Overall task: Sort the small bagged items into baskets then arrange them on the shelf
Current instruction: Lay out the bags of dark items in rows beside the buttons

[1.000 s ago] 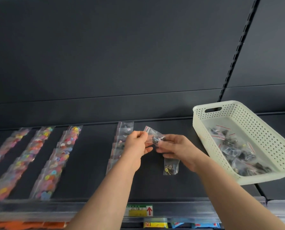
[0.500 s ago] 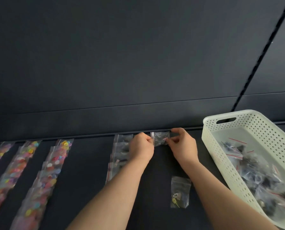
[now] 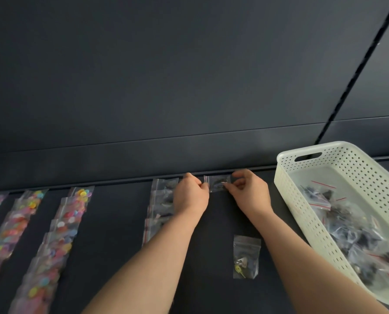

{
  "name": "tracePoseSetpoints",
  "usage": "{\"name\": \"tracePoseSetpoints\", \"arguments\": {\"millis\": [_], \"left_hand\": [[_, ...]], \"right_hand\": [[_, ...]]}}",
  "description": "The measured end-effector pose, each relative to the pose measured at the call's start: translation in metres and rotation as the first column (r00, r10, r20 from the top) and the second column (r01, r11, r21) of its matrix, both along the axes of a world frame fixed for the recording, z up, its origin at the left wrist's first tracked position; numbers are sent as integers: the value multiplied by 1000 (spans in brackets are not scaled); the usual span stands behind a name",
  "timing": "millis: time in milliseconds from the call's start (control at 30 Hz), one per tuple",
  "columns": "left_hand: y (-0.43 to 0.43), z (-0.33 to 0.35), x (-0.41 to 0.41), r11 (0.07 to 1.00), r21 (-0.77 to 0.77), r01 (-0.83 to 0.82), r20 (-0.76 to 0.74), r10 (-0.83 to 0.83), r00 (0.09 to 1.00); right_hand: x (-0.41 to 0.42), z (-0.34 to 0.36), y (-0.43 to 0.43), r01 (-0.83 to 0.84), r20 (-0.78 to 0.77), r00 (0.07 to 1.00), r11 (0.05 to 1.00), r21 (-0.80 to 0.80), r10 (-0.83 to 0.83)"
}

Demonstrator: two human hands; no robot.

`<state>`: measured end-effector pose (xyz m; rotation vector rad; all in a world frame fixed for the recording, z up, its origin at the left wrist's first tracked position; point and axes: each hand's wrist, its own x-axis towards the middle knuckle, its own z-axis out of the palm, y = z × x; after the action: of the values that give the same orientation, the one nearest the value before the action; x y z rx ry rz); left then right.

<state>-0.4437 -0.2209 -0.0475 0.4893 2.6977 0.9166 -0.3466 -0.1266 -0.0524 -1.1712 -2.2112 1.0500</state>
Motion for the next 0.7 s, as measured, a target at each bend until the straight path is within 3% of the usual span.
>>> {"name": "tracePoseSetpoints", "arguments": {"millis": [100, 233, 367, 467, 600, 700], "left_hand": [[-8, 2, 6, 996, 91, 8, 77, -15, 997], [-25, 11, 29, 976, 48, 214, 80, -217, 973], [-39, 16, 57, 871, -17, 491, 164, -482, 861], [-42, 20, 71, 800, -31, 599, 219, -579, 785], [-42, 21, 84, 781, -65, 621, 217, -597, 772], [-47, 19, 88, 877, 37, 478, 200, -475, 857]], "right_hand": [[17, 6, -2, -98, 54, 994, 995, -25, 99], [50, 7, -11, -147, 154, 978, 989, 19, 143], [72, 5, -16, -112, 180, 979, 992, 64, 99], [86, 2, -21, -93, 200, 977, 992, 91, 73], [103, 1, -32, -98, 180, 980, 993, 66, 85], [107, 1, -33, -98, 128, 987, 995, -2, 97]]}}
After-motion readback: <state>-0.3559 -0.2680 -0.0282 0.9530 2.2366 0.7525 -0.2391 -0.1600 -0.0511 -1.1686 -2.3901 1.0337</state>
